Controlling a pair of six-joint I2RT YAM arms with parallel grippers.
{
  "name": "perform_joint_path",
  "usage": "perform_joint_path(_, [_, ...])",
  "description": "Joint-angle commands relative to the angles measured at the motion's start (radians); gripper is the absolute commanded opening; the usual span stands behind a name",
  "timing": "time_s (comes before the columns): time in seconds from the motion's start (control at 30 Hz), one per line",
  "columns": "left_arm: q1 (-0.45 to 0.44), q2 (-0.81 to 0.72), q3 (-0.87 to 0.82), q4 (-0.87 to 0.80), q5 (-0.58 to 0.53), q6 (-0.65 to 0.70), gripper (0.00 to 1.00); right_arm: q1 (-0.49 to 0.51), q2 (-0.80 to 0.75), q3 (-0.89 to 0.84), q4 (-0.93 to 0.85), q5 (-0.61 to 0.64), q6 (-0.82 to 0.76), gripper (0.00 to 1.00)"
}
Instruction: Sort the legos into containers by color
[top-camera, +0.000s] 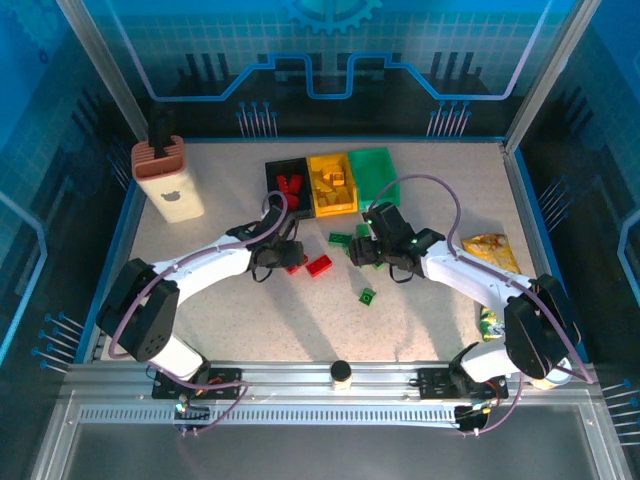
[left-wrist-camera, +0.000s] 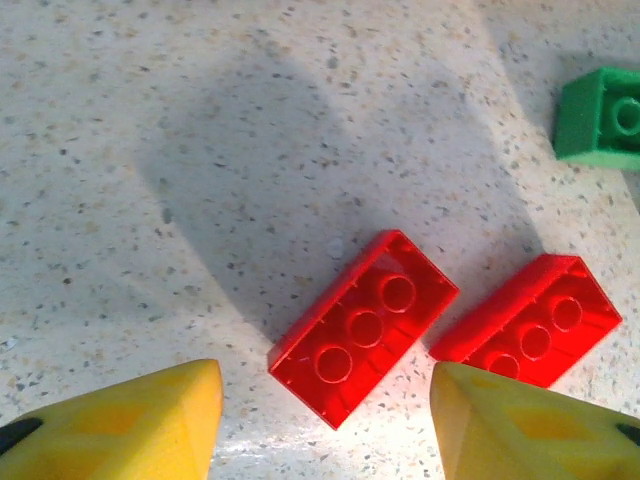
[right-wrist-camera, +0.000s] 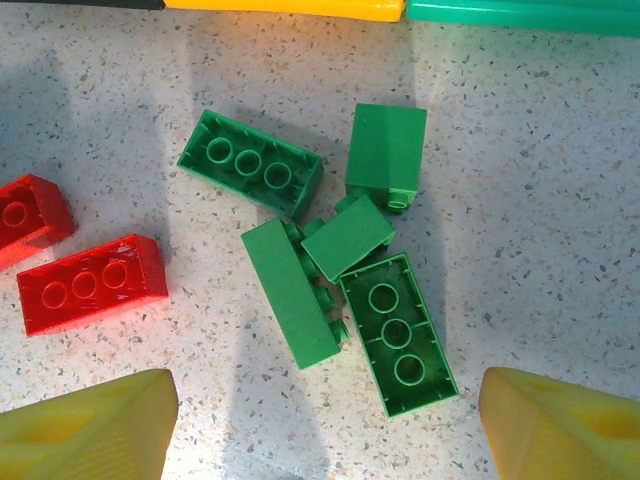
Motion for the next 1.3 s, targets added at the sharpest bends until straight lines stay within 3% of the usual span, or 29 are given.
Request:
perform_joint_path(0.0, [-0.001,0.048,0.042,-0.028,0.066,0.058,0.60,0.001,-0.021,-0.026,0.022,-0.006,0.014,0.80])
perform_joint_path(0.33, [-0.010,0.068,-0.006,0.016,0.171,0.098,0.72,0.001,-0.034,-0.042,0.023,-0.020,0.019,0.80])
perform_joint_path(0.77, [-0.051,0.130,0.047,-0.045,0.044,0.148,0.72,0.000,-0.041,-0.052,0.031,-0.019,0.031,0.80])
perform_joint_path(1.03, [-0.048,-0.007,-0.002,-0.013,0.020,0.177,0.77,-0.003,-0.043,-0.099,0.054,-0.036,0.042,0.80])
perform_joint_path(1.27, [-0.037,0.049,0.031,-0.008,0.049,0.233,0.79,-0.002,-0.046,-0.098,0.054,-0.049,0.050,0.80])
